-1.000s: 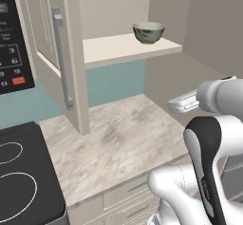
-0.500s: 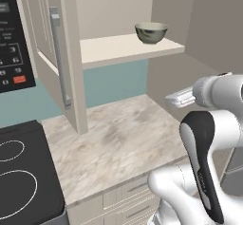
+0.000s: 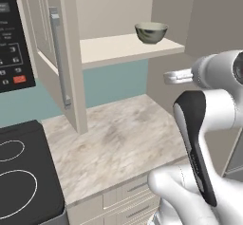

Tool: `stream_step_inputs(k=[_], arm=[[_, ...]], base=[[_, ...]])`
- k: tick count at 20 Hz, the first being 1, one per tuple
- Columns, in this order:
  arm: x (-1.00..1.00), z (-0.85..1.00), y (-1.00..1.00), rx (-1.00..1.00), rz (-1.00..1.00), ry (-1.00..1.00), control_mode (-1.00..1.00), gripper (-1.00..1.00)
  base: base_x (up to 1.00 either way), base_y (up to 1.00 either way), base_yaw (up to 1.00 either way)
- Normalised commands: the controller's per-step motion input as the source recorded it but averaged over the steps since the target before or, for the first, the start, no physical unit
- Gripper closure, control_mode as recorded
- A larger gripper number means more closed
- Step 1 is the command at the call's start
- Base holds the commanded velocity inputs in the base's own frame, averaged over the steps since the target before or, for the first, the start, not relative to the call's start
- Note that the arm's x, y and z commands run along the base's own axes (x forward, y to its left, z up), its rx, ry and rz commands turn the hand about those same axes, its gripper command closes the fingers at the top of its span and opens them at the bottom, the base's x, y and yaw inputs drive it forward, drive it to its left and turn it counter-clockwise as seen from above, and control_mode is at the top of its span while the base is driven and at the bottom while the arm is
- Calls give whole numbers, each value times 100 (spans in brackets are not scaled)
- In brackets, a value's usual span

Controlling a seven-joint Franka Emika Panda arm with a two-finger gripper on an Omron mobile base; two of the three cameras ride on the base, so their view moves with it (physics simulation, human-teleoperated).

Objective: Take the smaller bowl and place it next to the appetizer plate on the dining counter , and place the larger bowl next to the plate with cooked food.

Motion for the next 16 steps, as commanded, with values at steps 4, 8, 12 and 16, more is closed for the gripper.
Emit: stream_step_inputs(k=[4, 8, 12, 16], arm=[[-3, 5, 0, 45, -26, 0, -100, -100], [0, -1, 0, 45, -11, -10, -100, -100], [0, 4, 0, 29, -2, -24, -100, -100], [-1, 45, 0, 1, 0, -12, -100, -100]], base=[[0, 0, 0], [0, 0, 0], [0, 0, 0], [0, 0, 0]])
